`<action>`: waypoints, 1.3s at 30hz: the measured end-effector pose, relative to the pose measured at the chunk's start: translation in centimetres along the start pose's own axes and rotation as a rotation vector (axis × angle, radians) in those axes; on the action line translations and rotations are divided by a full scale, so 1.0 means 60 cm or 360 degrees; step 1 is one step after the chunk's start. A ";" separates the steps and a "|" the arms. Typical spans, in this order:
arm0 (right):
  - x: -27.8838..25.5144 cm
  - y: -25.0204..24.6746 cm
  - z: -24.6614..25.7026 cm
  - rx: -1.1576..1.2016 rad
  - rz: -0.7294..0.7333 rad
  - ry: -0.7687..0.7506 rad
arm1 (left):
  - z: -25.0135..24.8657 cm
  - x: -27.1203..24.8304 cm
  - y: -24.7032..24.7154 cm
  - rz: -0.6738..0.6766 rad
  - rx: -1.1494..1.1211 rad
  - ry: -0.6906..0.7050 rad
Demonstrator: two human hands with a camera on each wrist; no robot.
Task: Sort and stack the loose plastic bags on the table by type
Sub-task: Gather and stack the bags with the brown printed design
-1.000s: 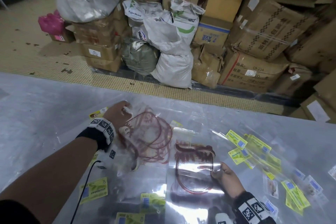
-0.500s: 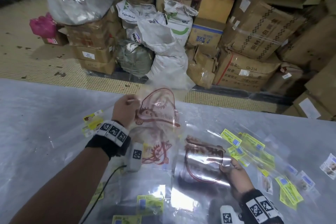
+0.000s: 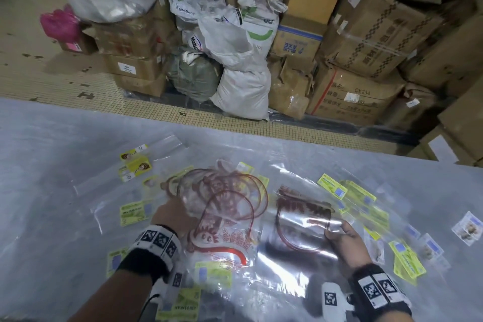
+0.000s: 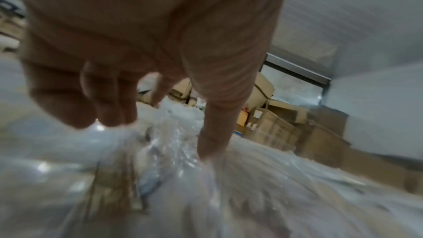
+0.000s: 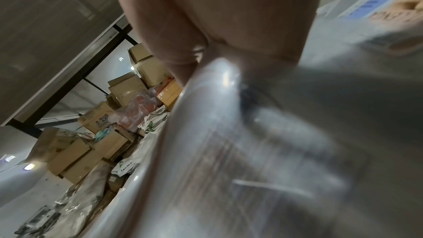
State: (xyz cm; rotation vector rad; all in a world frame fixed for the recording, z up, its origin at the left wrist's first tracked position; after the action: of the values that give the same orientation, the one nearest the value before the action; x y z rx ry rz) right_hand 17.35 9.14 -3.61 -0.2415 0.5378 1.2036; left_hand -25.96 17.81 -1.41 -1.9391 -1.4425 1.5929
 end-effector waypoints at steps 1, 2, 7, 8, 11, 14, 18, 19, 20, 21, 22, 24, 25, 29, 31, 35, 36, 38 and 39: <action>0.001 -0.003 -0.002 -0.0002 -0.0015 0.0005 | -0.002 -0.003 -0.006 -0.0049 0.0106 -0.0039; 0.000 -0.005 -0.004 -0.0006 -0.0029 0.0014 | -0.010 -0.009 -0.018 -0.0136 0.0203 -0.0061; -0.009 -0.008 -0.014 -0.0015 -0.0030 0.0035 | -0.093 0.016 -0.014 -0.0162 0.0521 0.0296; -0.011 -0.010 -0.016 -0.0023 -0.0039 0.0047 | -0.094 0.026 0.005 -0.0024 0.0595 0.0258; -0.016 -0.016 -0.018 -0.0051 -0.0071 0.0055 | -0.090 0.042 0.032 0.0094 0.0782 0.0163; -0.018 -0.020 -0.021 -0.0059 -0.0072 0.0061 | -0.103 0.045 0.033 0.0073 0.0726 0.0270; -0.023 -0.026 -0.023 -0.0040 -0.0088 0.0044 | -0.138 0.034 0.027 0.0109 0.0523 0.0643; -0.023 -0.027 -0.023 -0.0049 -0.0090 0.0043 | -0.147 0.030 0.028 0.0155 0.0481 0.0729; -0.022 -0.028 -0.024 -0.0054 -0.0084 0.0040 | -0.158 0.024 0.025 0.0182 0.0457 0.0812; -0.024 -0.029 -0.023 -0.0057 -0.0086 0.0042 | -0.174 0.020 0.017 0.0180 0.0450 0.0885; -0.025 -0.029 -0.022 -0.0048 -0.0083 0.0038 | -0.190 0.017 0.007 0.0157 0.0452 0.0948; -0.028 -0.029 -0.018 -0.0033 -0.0071 0.0027 | -0.222 0.018 -0.014 0.0113 0.0477 0.1013; -0.029 -0.029 -0.018 -0.0026 -0.0068 0.0021 | -0.234 0.026 -0.023 0.0101 0.0486 0.1011; -0.031 -0.026 -0.016 -0.0032 -0.0048 0.0012 | -0.256 0.062 -0.027 0.0111 0.0724 0.0863; -0.035 -0.023 -0.012 -0.0037 -0.0032 0.0009 | -0.246 0.079 -0.010 0.0150 0.0884 0.0731; -0.037 -0.023 -0.013 -0.0038 -0.0019 -0.0005 | -0.222 0.102 0.019 0.0169 0.0994 0.0585; -0.037 -0.024 -0.016 -0.0039 -0.0016 0.0001 | -0.220 0.104 0.018 0.0119 0.1011 0.0577; -0.033 -0.026 -0.024 -0.0027 -0.0017 0.0012 | -0.219 0.108 0.010 0.0033 0.1024 0.0549; -0.030 -0.028 -0.029 -0.0016 -0.0024 0.0017 | -0.218 0.107 0.006 0.0028 0.1023 0.0532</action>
State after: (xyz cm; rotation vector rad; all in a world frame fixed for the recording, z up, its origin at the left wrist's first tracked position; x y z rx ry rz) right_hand 18.01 6.26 -4.35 -0.2603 0.5384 1.1915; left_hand -15.21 27.65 -0.65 -1.7114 -0.6699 1.4125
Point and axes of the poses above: each hand's wrist, its own x-axis towards the middle knuckle, its own y-axis out of the palm, z = x × y, the point moved 9 cm from there along x, towards the middle knuckle, and after that the axes turned 8 degrees about z, right-handed, at the moved point
